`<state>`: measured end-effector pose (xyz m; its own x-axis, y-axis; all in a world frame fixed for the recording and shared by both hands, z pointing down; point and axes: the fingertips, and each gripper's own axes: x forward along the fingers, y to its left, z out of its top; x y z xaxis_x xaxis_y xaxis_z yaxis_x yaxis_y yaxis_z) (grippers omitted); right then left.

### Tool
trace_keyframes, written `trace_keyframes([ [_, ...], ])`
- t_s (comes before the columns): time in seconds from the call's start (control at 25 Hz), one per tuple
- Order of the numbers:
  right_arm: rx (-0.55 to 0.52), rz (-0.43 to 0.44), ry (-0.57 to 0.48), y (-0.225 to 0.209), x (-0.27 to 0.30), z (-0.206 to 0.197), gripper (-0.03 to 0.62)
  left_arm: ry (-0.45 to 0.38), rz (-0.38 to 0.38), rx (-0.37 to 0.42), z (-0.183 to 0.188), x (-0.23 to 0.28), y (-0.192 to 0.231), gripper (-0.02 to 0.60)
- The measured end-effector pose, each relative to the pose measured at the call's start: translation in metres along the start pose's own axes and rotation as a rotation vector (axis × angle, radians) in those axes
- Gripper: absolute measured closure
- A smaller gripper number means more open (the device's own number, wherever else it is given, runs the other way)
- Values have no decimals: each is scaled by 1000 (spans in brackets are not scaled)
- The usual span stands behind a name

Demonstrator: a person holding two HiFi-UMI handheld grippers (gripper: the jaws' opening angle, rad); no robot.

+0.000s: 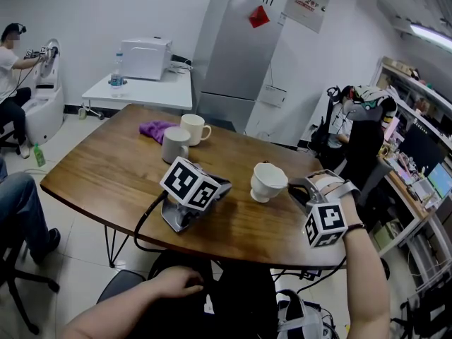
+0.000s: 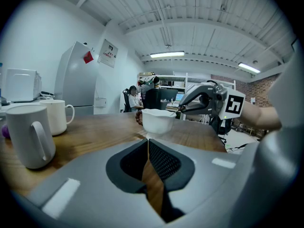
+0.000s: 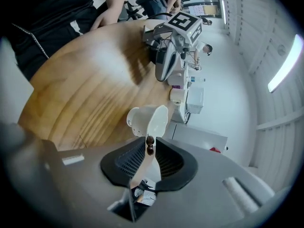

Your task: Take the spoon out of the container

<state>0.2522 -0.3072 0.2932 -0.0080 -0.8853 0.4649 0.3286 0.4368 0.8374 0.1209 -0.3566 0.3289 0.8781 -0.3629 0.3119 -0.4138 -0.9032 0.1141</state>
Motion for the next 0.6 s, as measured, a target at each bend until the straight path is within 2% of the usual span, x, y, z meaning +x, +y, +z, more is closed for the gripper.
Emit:
trace_keyframes([
  [0.2, -26, -23, 8, -1, -1, 0, 542, 1, 0, 0, -1, 0, 0, 569],
  [0.6, 1, -89, 0, -11, -13, -5, 545, -1, 0, 0, -1, 1, -1, 569],
])
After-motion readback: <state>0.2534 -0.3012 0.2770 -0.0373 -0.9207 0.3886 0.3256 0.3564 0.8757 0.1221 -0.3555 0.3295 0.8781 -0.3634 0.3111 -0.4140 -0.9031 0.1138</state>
